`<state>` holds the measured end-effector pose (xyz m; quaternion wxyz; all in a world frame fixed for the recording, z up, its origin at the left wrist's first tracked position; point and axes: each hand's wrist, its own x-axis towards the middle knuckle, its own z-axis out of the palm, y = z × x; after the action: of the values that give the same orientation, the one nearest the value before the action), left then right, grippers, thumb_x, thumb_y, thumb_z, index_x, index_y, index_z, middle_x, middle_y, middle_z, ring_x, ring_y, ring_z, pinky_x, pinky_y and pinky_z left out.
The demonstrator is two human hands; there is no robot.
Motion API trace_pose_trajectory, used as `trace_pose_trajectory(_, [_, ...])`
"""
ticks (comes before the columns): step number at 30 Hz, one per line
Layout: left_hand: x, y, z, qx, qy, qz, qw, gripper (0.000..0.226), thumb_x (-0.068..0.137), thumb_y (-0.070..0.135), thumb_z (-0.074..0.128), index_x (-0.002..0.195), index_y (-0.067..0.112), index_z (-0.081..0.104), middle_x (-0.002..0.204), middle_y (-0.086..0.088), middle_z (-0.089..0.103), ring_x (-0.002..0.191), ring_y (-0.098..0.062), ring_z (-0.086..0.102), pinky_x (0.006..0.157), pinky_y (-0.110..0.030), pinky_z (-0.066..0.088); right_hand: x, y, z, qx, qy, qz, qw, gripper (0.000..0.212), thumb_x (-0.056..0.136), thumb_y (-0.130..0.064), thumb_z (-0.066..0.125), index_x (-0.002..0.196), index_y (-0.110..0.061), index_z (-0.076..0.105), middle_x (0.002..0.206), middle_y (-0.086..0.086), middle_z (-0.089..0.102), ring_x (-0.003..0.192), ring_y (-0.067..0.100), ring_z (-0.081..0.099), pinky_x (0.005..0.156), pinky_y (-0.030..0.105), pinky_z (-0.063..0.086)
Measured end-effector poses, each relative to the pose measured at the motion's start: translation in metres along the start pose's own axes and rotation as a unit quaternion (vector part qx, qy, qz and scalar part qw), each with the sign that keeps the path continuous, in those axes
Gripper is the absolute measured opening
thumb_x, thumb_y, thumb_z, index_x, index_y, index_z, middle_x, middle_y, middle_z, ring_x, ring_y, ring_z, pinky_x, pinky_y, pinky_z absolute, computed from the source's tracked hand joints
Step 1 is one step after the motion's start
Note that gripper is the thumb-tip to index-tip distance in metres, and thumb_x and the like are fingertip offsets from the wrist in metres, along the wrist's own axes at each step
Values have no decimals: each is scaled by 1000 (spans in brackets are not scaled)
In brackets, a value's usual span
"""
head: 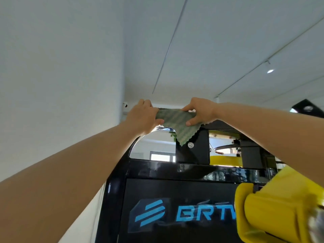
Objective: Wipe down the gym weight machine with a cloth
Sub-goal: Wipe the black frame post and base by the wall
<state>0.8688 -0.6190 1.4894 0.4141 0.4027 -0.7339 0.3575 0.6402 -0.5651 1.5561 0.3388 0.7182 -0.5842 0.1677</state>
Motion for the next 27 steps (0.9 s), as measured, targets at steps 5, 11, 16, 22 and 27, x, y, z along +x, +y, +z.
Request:
trace_pose_trajectory(5, [37,40,4,35,-25,61,997,51,101,56,45,147,34,46,132,-10,56,125,-30,47,105,-40,35,-18,53,4,-16,-31,49,998,60,88,-31,76,143,-29,53,123,1,70,107,20,64,106,39,43])
trace_pose_trajectory(11, [68,83,17,45,-35,61,997,54,96,65,43,120,23,68,116,-7,65,118,-30,49,93,-40,34,-29,85,11,-38,-30,77,996,59,88,-30,76,143,-29,55,123,0,69,110,22,61,101,35,43])
trace_pose_trajectory(16, [74,99,30,11,-26,64,998,52,95,63,52,102,13,62,104,-8,64,97,-29,59,73,-35,39,-27,87,12,-76,-37,90,992,49,89,-27,74,136,-20,60,125,2,66,99,18,54,91,31,43])
trace_pose_trajectory(22, [68,82,29,-21,-21,90,996,55,92,66,56,134,31,58,118,-2,66,108,-27,61,76,-34,40,-21,69,7,-62,-46,97,992,46,89,-31,73,133,-19,63,122,1,66,109,23,59,97,35,47])
trace_pose_trajectory(27, [59,65,20,-4,-17,72,997,55,90,68,57,126,27,61,108,-1,66,101,-26,62,75,-34,42,-14,46,5,7,-28,67,997,30,89,-30,73,117,-21,71,101,-3,66,106,24,63,99,39,49])
